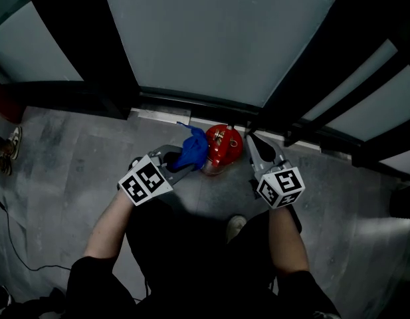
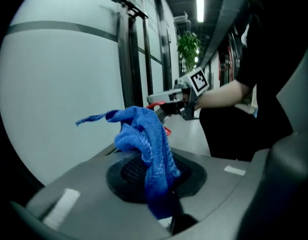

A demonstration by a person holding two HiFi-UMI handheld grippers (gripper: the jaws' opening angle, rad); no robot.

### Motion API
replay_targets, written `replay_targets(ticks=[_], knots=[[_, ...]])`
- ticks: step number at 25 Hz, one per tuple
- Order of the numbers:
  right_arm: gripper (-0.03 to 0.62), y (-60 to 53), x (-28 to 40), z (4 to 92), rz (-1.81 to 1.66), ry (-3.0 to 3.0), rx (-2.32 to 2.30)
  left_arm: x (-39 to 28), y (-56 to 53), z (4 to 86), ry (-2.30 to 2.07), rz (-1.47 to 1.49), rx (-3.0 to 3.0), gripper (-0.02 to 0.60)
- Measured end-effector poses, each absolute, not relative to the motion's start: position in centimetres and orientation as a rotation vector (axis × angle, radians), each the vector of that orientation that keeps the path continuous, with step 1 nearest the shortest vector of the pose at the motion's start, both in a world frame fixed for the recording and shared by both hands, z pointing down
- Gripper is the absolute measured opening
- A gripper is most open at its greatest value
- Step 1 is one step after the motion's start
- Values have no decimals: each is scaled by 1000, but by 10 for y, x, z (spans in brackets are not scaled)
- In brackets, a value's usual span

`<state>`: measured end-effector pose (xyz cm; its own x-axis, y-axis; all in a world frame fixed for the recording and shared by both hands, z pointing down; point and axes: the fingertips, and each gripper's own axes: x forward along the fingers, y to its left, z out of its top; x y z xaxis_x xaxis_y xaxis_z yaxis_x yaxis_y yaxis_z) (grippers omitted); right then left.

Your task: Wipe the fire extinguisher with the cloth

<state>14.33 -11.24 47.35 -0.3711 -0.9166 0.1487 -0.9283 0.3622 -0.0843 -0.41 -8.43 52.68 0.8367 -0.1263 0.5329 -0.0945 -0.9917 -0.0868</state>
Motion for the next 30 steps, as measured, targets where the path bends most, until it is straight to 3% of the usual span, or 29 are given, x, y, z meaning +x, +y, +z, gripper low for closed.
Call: replay_targets(ticks=[8,30], knots=[[3,-111,151,475,267,-2529,1738,8,-94,518,185,-590,-3444,71],[3,-112,139,474,355,-2607,1695,17,-123,610,521,-434,-3903,71]])
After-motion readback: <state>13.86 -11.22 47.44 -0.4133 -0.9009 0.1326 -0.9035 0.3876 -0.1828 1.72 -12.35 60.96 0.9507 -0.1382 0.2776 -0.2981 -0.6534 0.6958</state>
